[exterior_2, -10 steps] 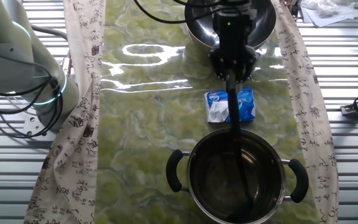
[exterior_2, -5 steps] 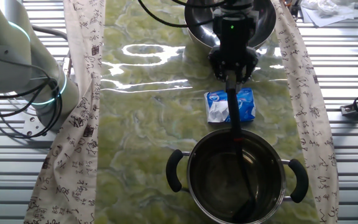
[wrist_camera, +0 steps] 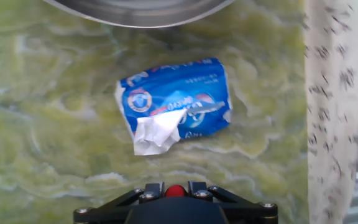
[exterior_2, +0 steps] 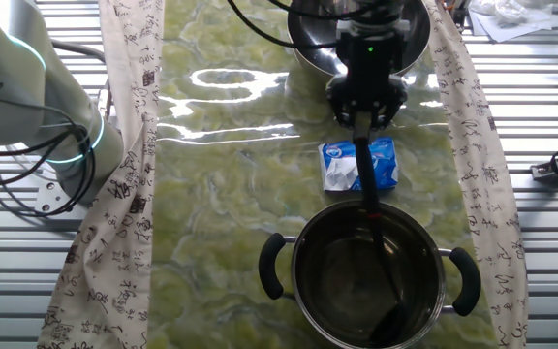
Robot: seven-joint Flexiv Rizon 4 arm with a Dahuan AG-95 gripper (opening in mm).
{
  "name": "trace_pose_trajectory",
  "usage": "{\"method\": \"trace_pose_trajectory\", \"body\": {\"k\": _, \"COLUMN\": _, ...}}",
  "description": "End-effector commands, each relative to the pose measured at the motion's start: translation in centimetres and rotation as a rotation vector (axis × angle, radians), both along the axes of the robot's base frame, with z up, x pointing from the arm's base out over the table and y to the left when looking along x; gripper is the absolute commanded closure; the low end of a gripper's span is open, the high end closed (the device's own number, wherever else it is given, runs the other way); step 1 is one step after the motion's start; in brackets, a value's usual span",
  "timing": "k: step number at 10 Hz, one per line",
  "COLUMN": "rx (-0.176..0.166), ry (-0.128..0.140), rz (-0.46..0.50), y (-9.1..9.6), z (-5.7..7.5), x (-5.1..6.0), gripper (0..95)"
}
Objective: Scoop water with a large spoon from one bowl to another
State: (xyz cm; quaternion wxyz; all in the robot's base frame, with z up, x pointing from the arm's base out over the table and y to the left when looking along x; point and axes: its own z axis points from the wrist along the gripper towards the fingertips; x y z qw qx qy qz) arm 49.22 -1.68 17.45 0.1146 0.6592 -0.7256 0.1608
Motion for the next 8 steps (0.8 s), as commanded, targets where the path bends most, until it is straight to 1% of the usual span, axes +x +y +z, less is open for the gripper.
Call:
{"method": "trace_pose_trajectory", "body": {"k": 1, "rx": 0.006, "ry": 0.073, "rz": 0.105, "y": 0.50, "z": -0.26, "x": 0.20, "gripper": 95.0}}
{"method": "trace_pose_trajectory", "body": {"k": 2, "rx": 0.003, "ry": 0.101, "rz": 0.153, "y": 0.67, "z": -0.35, "x": 0.24, "gripper": 95.0}}
{"method": "trace_pose_trajectory", "body": {"k": 6, "rx": 0.011, "ry": 0.171, "rz": 0.243, "y": 0.80, "z": -0.31, "x": 0.28, "gripper": 95.0}}
{"method": "trace_pose_trajectory", "body": {"k": 7, "rx": 0.010, "ry": 0.186, "rz": 0.257, "y": 0.85, "z": -0.16, "x": 0.24, "gripper": 95.0}}
{"method": "trace_pose_trajectory", "body": {"k": 8, "rx": 0.013, "ry": 0.209, "rz": 0.279, "y": 0.98, "z": 0.17, "x": 0.12, "gripper": 95.0}}
